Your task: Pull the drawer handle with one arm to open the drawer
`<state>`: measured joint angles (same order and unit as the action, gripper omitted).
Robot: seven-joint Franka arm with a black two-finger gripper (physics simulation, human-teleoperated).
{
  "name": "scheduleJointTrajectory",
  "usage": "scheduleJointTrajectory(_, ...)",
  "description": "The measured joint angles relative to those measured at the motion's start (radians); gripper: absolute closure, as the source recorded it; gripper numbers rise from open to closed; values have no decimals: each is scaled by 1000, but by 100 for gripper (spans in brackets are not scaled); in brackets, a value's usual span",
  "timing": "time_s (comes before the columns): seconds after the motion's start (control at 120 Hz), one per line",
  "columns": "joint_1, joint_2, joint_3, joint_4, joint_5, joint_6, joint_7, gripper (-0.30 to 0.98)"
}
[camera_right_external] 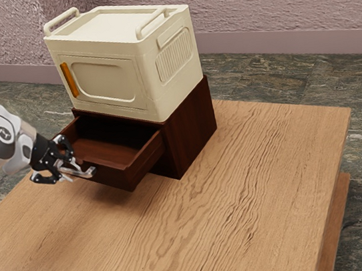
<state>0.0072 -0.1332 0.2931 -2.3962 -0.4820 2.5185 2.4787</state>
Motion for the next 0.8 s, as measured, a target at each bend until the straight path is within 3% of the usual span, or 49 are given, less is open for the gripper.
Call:
scheduleJointTrajectory(0.208, -6, -116, 3, 4, 23, -29, -9, 43)
scheduleJointTrajectory(0.258, -7, -139, -2, 53, 115, -80, -45, 42)
scheduleJointTrajectory(0.35, -13, -114, -58, 281, 315, -270, -158, 38)
scheduleJointTrajectory(0.467, -15, -43, -133, 561, 441, -558, -328, 26)
scheduleJointTrajectory(0.575, -24, 56, -169, 763, 486, -786, -498, 16)
scheduleJointTrajectory(0.8, -17, 107, -170, 807, 514, -1002, -835, 5)
